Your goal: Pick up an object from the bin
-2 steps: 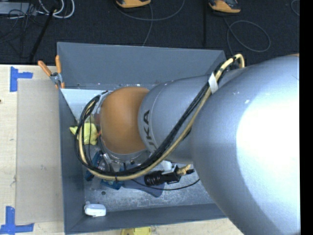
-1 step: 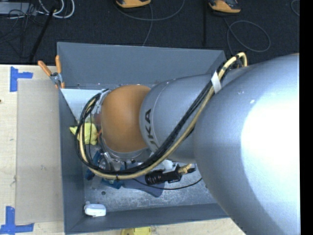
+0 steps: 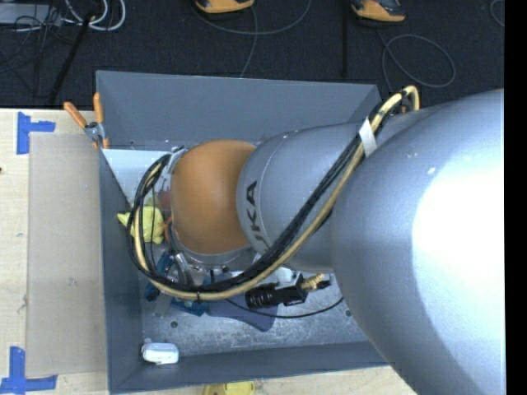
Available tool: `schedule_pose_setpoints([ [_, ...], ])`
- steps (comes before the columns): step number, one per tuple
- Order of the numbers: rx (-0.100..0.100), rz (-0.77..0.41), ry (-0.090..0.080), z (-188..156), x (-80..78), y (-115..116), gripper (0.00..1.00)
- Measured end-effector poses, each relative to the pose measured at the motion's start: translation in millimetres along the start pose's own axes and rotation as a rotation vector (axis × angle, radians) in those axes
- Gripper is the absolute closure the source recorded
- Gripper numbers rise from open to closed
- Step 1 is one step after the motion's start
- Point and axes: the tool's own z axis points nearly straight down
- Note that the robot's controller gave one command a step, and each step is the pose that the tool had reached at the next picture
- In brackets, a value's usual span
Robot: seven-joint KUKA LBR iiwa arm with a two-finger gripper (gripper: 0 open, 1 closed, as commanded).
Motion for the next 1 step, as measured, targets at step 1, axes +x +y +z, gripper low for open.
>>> schedule_pose_setpoints([
  [1, 0.002, 0.000, 0.001, -4.8, 0.2, -0.5, 1.00],
])
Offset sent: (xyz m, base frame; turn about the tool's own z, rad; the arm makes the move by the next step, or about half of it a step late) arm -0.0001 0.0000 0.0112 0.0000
